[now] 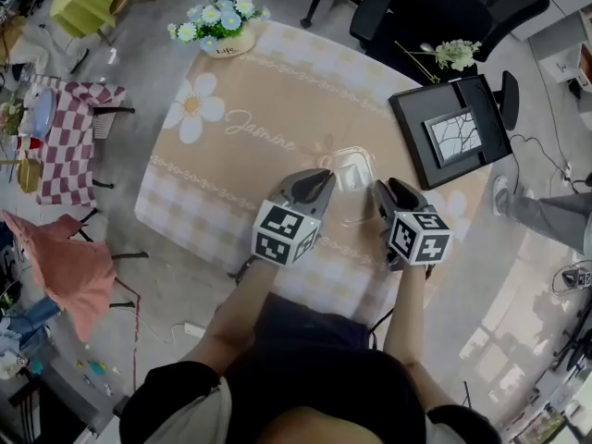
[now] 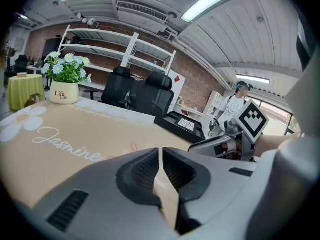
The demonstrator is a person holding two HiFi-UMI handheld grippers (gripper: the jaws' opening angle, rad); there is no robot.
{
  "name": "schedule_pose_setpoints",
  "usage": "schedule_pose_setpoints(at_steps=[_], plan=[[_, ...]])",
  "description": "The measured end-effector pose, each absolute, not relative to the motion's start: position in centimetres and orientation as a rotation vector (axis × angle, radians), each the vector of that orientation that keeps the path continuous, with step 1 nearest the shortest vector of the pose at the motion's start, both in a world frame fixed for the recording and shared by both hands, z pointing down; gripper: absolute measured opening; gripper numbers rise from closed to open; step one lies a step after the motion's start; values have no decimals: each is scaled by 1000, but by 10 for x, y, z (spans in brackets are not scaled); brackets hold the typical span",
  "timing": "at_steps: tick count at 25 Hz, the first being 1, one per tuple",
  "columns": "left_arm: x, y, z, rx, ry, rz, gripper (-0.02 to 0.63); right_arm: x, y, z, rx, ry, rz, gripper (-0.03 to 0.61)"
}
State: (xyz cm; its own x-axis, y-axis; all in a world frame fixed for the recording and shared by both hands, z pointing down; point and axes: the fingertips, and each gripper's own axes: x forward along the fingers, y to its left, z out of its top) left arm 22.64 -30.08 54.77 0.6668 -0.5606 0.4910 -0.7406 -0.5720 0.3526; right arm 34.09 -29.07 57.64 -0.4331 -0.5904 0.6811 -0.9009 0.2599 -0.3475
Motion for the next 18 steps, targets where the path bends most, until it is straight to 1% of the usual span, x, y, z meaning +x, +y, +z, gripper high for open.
schedule_pose_setpoints(at_steps=[7, 12, 15, 18], plan=[[224, -299, 554, 2327, -1010, 472, 32, 332, -284, 593, 1249, -2053, 878, 126], [224, -298, 555, 2327, -1004, 478, 32, 332, -284, 594, 1249, -2042, 849, 124], [225, -298, 555, 2327, -1002, 481, 32, 335, -285, 595, 1260, -2013, 800, 86], [224, -297, 554, 2328, -1003, 486, 32, 337, -285, 595, 1256, -2002, 790, 78]])
